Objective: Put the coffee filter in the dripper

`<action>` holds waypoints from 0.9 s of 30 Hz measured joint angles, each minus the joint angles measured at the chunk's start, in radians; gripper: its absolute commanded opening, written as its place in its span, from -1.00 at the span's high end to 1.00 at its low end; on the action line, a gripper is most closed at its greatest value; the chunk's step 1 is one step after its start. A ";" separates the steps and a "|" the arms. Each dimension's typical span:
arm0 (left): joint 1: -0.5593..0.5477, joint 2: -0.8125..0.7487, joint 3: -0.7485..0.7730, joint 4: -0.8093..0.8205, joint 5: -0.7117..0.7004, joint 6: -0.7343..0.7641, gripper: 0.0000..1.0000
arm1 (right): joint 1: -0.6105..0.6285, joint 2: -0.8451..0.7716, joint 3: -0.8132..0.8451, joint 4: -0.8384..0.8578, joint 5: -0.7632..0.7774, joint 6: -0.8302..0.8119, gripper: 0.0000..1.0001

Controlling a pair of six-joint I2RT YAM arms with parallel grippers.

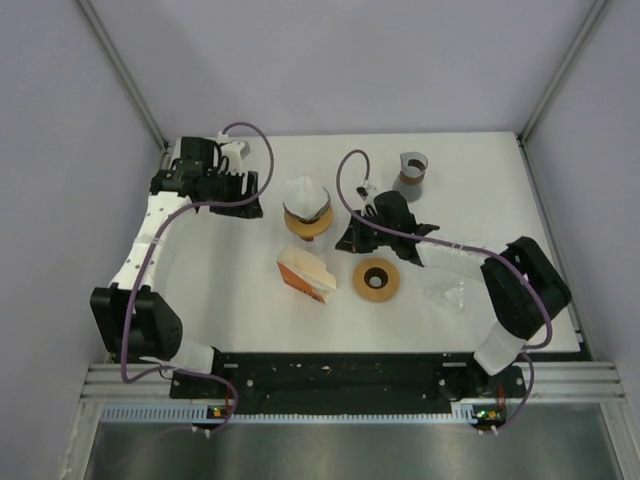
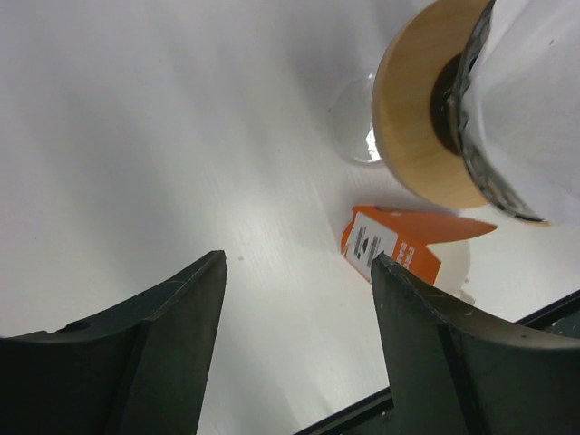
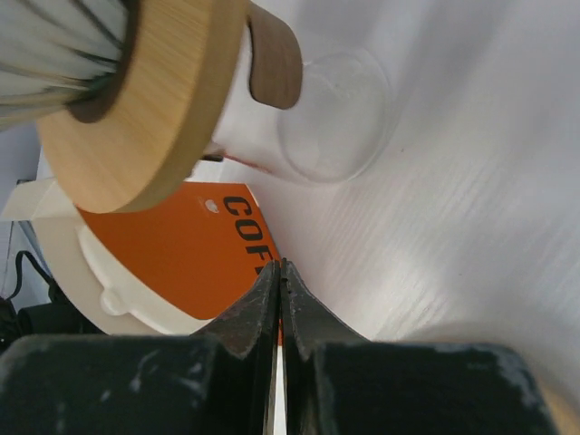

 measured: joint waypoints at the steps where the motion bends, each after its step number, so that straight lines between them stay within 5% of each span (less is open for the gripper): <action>1: 0.001 -0.008 -0.017 -0.015 -0.008 0.017 -0.42 | 0.000 0.027 -0.002 0.013 -0.010 0.018 1.00; 17: 0.007 -0.128 -0.079 -0.053 -0.074 0.084 -0.42 | 0.013 0.234 -0.050 0.257 -0.060 0.232 1.00; 27: 0.010 -0.083 -0.034 -0.081 -0.063 0.076 -0.42 | 0.090 0.337 0.088 0.310 -0.013 0.320 1.00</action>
